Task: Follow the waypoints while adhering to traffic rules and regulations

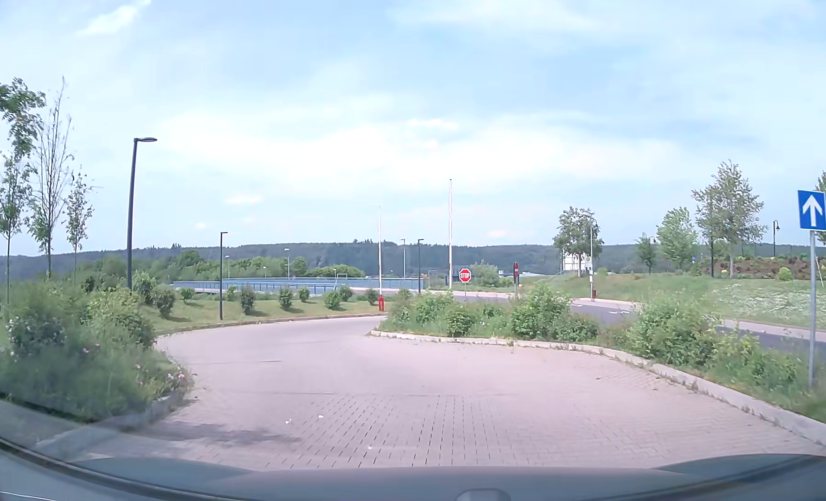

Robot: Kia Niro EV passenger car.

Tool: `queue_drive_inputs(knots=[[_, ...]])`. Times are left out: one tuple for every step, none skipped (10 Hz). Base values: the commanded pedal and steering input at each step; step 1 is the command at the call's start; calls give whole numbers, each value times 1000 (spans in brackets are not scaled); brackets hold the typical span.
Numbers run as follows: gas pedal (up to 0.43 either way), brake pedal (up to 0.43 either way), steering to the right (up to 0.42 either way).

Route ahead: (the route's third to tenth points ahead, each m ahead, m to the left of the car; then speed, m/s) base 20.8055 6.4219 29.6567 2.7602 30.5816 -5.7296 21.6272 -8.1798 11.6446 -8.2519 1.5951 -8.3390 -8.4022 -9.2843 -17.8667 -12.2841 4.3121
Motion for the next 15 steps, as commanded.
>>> queue_drive_inputs(knots=[[0, 0, -20], [0, 0, -32], [0, 0, -44], [0, 0, -58], [0, 0, -73], [0, 0, -100], [0, 0, -117], [0, 0, -136], [0, 0, -150], [0, 0, -162], [0, 0, -168], [0, 0, -175], [0, 0, -181], [0, 0, -185], [0, 0, -185]])
